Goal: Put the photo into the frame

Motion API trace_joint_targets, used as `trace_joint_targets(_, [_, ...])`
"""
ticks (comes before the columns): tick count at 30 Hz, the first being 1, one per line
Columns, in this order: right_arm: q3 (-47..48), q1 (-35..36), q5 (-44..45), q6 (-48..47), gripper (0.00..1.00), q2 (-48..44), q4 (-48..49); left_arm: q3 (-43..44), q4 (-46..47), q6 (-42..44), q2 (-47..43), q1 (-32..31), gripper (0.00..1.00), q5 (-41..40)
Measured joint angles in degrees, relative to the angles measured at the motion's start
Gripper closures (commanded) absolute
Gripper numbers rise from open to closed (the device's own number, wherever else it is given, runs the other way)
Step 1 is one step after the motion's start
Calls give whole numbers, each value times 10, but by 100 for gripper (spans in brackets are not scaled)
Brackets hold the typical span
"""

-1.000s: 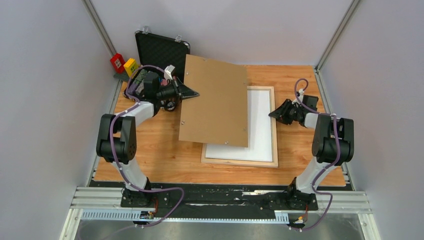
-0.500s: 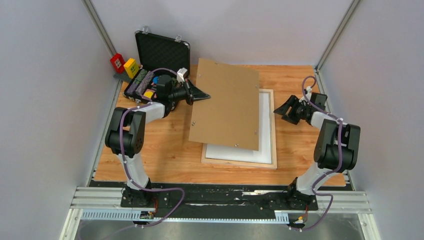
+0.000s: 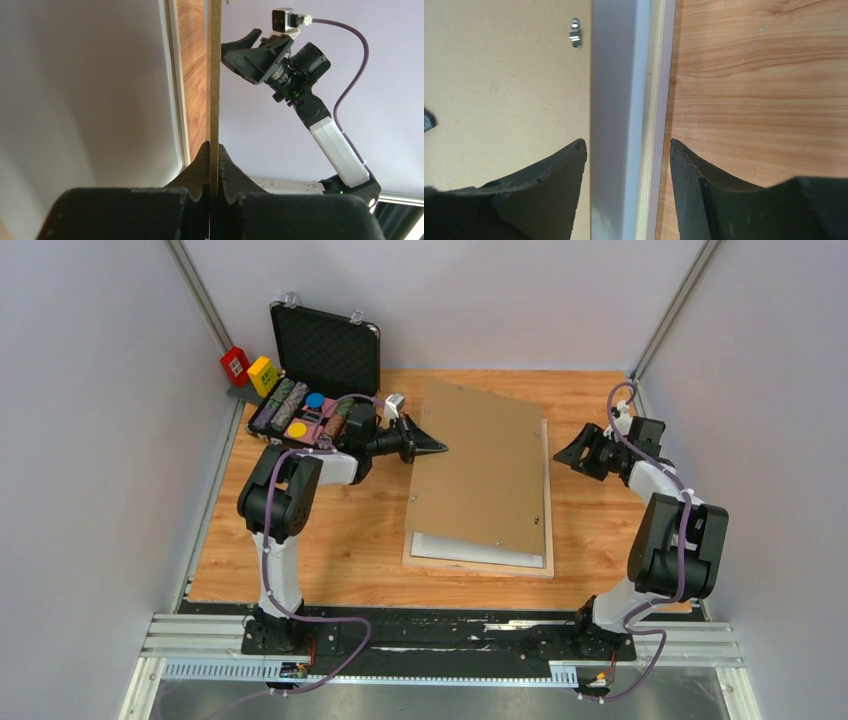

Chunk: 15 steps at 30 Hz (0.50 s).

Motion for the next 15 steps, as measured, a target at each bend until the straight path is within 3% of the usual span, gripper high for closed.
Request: trace_joint_targets(15, [-27, -2, 0, -23, 40, -42, 5, 0, 4, -9, 5, -18, 100, -38])
